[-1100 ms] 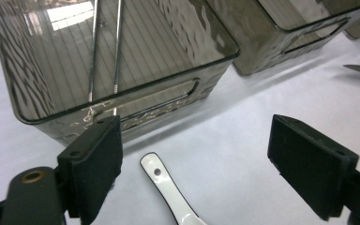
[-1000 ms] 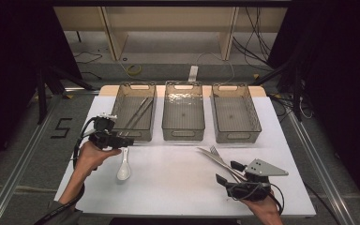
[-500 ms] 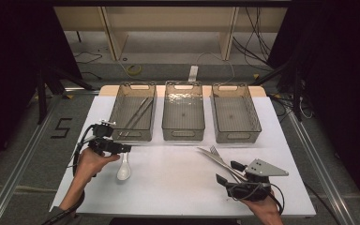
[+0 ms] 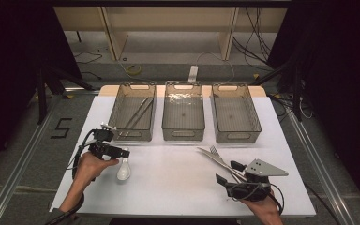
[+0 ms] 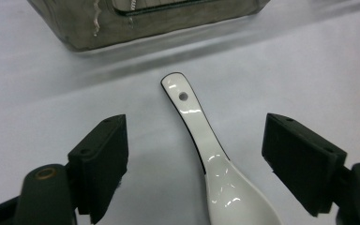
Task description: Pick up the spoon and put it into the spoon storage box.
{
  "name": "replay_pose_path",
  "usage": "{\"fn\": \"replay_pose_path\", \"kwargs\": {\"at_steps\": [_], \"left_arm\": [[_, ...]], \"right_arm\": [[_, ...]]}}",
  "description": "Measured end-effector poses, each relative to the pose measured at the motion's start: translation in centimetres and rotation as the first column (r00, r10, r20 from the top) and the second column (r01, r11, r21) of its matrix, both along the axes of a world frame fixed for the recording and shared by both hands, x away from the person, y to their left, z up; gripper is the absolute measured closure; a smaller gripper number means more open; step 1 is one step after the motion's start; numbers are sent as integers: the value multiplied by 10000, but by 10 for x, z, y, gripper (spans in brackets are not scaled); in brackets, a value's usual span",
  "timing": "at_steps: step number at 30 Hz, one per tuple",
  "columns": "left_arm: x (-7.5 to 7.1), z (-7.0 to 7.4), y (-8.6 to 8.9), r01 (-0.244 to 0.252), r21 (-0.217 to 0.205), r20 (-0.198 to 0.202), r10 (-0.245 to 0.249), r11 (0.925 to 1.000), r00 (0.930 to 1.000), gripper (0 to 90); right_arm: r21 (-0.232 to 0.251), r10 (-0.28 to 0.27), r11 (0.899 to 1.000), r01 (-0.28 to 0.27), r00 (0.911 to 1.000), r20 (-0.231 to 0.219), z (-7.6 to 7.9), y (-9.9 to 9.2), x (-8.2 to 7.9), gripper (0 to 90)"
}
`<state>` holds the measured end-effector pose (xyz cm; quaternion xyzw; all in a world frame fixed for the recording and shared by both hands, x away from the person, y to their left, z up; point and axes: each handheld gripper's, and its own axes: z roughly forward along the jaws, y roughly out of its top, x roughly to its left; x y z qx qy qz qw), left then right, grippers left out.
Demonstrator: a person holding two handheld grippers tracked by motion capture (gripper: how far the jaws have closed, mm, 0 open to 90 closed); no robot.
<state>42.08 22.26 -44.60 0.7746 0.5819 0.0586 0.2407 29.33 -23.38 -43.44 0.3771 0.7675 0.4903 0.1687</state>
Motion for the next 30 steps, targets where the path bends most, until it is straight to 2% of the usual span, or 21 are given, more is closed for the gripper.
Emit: {"fn": "replay_pose_path", "kwargs": {"at_steps": [2, 7, 10, 15, 18, 20, 28, 30], "left_arm": [[0, -1, 0, 32, 43, -146, -32, 10000, 9999, 245], [-2, -2, 2, 120, 53, -173, -119, 9999, 9998, 286], [-1, -3, 2, 141, -149, -173, -143, 9998, 9997, 323], [1, -10, -2, 333, -220, -519, -344, 9992, 9981, 392], [1, -13, -5, 541, -75, -625, -544, 9985, 9966, 447], [1, -15, -4, 557, -120, -732, -564, 9984, 9957, 485], [3, -21, -8, 776, 4, -986, -772, 9970, 9921, 557], [3, -21, -9, 770, -94, -978, -775, 9970, 9922, 588]], "right_arm": [[-43, 2, 10000, -2, 10000, -8, 0, 0, 0, 269], [-120, 42, 9999, -42, 10000, 25, 0, 3, 0, 269], [-223, 59, 9997, -59, 10000, 4, 0, 4, 1, 269], [-230, 23, 9997, -22, 10000, 13, 0, 4, -1, 269], [-254, 48, 9997, -47, 10000, 44, -1, 5, 0, 269], [-290, 79, 9996, -77, 10000, 51, 0, 5, 0, 269], [-317, 38, 9995, -37, 10000, 36, 0, 5, -1, 271], [-348, 61, 9994, -59, 10000, 61, 0, 5, -1, 270]]}}
